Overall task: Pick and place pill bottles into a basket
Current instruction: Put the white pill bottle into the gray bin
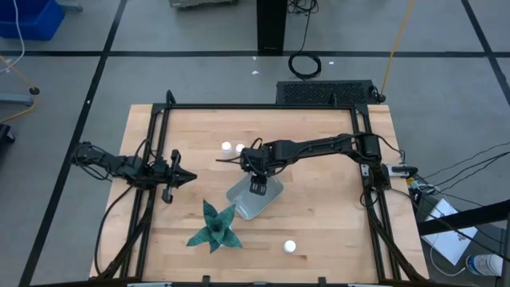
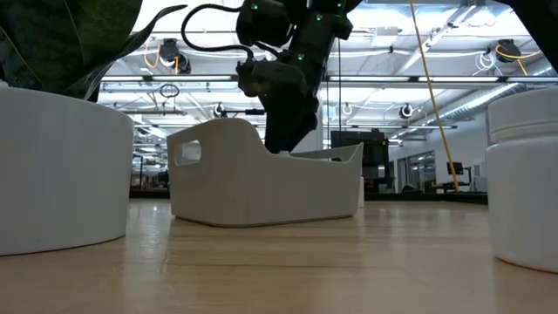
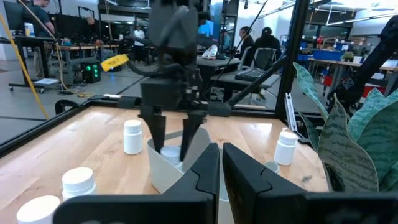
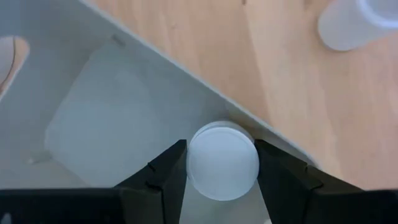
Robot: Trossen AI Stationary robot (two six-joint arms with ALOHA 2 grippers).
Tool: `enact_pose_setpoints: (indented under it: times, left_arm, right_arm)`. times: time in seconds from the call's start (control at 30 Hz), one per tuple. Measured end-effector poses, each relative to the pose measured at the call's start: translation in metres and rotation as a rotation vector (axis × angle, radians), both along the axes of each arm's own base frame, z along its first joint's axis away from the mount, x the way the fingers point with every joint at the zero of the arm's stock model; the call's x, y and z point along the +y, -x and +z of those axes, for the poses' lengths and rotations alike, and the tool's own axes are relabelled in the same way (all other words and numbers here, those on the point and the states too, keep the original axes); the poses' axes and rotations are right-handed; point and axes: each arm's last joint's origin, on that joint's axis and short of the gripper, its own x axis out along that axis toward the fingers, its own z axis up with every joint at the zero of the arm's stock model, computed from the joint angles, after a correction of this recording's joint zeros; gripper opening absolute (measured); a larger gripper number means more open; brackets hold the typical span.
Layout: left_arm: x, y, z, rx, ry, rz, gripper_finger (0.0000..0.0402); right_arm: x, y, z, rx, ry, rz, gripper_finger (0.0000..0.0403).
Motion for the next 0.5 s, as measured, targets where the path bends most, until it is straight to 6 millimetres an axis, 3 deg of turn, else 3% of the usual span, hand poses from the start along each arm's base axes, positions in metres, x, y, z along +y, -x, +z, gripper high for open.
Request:
enact_pose_setpoints:
  times: [0.2, 0.5]
  left_arm:
    - [0.000, 0.000, 0.000, 0.000, 0.000, 0.000, 0.0026]
    - [0.000, 0.000, 0.000, 0.000, 0.000, 0.000, 0.0026]
  right_arm:
    - [-0.012, 0.000, 0.000, -0.005, -0.012, -0.016, 0.0164]
    - [-0.015, 0.000, 0.000, -0.009, -0.020, -0.012, 0.0170]
